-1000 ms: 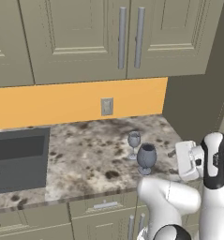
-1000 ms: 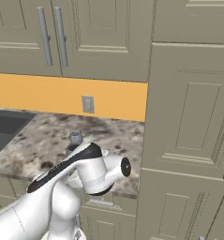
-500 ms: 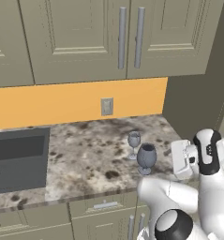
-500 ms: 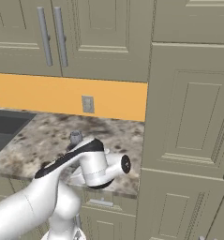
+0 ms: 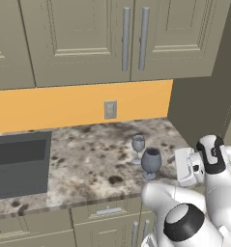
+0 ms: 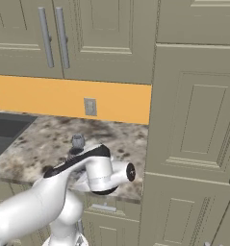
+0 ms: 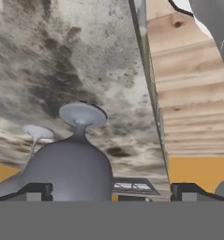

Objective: Retrieve the wine glasses from the counter and place one next to each plate.

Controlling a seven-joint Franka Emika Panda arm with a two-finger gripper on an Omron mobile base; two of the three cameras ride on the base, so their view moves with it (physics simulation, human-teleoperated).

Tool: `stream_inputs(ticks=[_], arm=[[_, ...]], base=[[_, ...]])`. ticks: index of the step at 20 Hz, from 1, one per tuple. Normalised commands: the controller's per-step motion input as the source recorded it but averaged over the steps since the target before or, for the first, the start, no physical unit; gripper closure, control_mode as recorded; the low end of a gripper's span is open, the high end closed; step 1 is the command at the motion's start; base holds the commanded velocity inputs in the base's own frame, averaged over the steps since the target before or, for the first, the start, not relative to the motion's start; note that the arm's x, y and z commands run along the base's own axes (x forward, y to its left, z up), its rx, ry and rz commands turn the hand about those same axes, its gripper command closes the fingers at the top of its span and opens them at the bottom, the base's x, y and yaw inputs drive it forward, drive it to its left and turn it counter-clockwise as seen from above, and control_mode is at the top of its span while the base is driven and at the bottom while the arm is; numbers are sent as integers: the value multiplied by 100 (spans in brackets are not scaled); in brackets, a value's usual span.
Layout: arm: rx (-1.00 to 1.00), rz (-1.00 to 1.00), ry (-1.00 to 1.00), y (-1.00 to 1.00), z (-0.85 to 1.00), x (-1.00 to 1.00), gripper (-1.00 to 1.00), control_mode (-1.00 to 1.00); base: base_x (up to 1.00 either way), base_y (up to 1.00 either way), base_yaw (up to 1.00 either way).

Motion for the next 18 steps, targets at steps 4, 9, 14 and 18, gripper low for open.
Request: stream_inputs(ticks=[4,9,14,18], arm=[[1,0,0,2,-26,13,-100,-100],[0,0,0,10,-27,33,-100,-100],[0,0,0,0,-17,30,-100,-100],[1,0,0,0,-19,18,-100,-100]], base=[[0,0,0],[0,0,0],[0,0,0],[0,0,0]])
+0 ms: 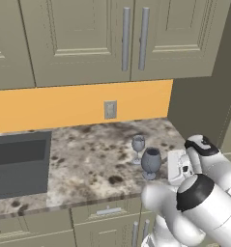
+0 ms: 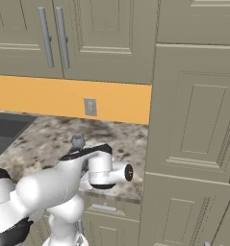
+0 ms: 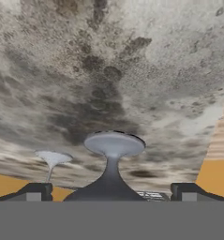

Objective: Retrieve the wine glasses from the counter and place one next to each plate.

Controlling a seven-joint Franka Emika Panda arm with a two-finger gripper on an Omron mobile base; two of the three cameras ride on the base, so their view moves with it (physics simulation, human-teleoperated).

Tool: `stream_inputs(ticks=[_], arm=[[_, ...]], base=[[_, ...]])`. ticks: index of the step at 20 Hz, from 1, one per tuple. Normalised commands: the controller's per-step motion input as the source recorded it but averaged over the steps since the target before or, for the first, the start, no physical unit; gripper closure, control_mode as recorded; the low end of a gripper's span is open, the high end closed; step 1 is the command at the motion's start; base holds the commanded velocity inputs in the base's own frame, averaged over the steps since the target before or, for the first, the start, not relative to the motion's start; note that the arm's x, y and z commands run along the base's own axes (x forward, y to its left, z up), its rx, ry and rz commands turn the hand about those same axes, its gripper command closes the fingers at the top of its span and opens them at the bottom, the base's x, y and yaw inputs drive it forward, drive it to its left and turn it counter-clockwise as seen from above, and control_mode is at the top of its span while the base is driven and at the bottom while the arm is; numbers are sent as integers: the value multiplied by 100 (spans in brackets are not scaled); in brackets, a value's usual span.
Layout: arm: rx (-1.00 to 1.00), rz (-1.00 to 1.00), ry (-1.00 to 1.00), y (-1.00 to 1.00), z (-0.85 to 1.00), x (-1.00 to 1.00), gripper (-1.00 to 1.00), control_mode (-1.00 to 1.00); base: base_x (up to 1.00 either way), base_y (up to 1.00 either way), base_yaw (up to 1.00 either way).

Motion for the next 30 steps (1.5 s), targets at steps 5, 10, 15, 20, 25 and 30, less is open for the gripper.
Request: stream_inputs(ticks=[5,10,15,20,25,30], arm=[[1,3,0,8,-12,5,-100,-100],[3,6,-2,16,-1,1,-100,-100],[1,4,0,26,-9,0,-100,-100],[1,3,0,30,-19,8,-100,-100],[0,1,4,36,-22,22,-100,-100],[0,0,5,43,-19,30,-100,-100]], base=[[0,0,0],[0,0,0],[0,0,0],[0,0,0],[0,0,0],[0,0,0]])
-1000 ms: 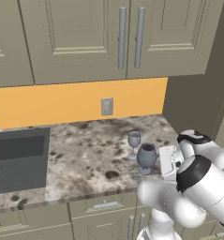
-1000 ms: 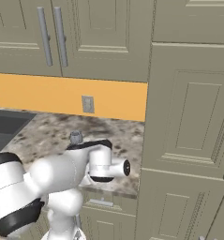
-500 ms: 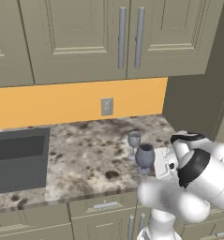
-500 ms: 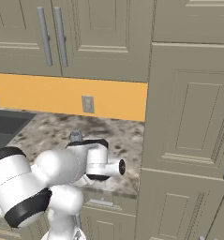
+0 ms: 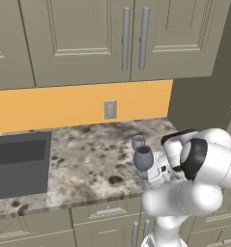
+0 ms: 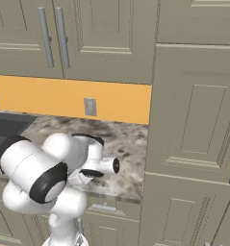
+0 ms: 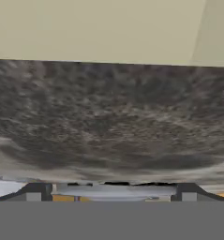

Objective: Retrieve the wine glasses from the counter and place one next to each plate.

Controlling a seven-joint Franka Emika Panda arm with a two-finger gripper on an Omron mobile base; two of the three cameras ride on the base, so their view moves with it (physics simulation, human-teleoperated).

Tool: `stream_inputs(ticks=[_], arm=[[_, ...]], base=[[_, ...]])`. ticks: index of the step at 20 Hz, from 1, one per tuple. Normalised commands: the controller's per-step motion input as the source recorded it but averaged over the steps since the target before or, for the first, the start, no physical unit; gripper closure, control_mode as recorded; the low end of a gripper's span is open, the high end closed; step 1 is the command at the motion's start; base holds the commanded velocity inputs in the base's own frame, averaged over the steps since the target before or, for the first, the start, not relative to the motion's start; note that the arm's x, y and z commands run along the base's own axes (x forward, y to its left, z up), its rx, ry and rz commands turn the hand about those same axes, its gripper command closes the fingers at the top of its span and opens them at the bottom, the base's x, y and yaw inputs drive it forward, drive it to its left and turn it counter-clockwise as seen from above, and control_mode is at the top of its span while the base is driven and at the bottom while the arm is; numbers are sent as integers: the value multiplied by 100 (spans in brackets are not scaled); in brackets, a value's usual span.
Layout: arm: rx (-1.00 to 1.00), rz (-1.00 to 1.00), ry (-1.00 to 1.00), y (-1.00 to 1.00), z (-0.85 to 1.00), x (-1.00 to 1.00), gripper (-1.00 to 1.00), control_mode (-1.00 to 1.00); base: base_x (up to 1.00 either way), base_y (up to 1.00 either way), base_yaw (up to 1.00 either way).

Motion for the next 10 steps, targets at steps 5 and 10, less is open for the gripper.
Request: stream_inputs(ticks=[5,10], arm=[[2,0,6,30,-20,24,100,-100],[12,0,-12,-11,21,-23,100,-100]], base=[[0,0,0],[0,0,0]])
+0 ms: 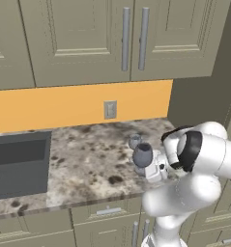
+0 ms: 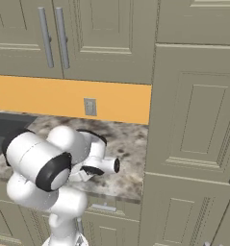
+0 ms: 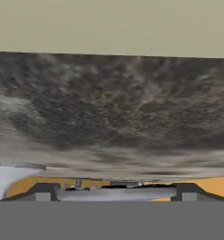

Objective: Retrieve the wine glasses from the counter and place one next to each plate.

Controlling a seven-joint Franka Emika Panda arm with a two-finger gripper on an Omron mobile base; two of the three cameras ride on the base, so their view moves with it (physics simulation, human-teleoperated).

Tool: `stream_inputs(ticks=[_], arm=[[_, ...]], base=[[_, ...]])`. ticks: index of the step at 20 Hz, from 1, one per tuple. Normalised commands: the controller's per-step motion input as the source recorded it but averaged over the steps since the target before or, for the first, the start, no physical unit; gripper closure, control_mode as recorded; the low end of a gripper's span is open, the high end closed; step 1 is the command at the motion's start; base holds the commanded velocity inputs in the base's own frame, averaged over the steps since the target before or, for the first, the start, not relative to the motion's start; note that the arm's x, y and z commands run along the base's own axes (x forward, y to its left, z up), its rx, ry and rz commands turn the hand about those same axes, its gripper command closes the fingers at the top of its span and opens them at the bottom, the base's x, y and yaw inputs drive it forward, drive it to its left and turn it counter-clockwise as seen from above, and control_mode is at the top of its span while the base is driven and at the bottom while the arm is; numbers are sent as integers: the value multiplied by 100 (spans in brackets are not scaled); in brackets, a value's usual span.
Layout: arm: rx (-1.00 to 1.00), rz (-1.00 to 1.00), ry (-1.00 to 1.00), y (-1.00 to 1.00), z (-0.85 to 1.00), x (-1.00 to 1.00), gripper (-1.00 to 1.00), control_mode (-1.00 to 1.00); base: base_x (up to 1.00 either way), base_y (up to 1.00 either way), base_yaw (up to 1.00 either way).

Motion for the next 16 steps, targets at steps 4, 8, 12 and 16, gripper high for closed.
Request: stream_inputs(ticks=[4,8,12,16], arm=[[5,-7,-18,0,61,-32,100,-100],[6,-11,-19,-4,98,-36,100,-100],[8,-7,-4,-14,100,-28,100,-100],[0,-15,0,-5,100,-45,100,-100]], base=[[0,0,0],[0,0,0],[0,0,0],[0,0,0]])
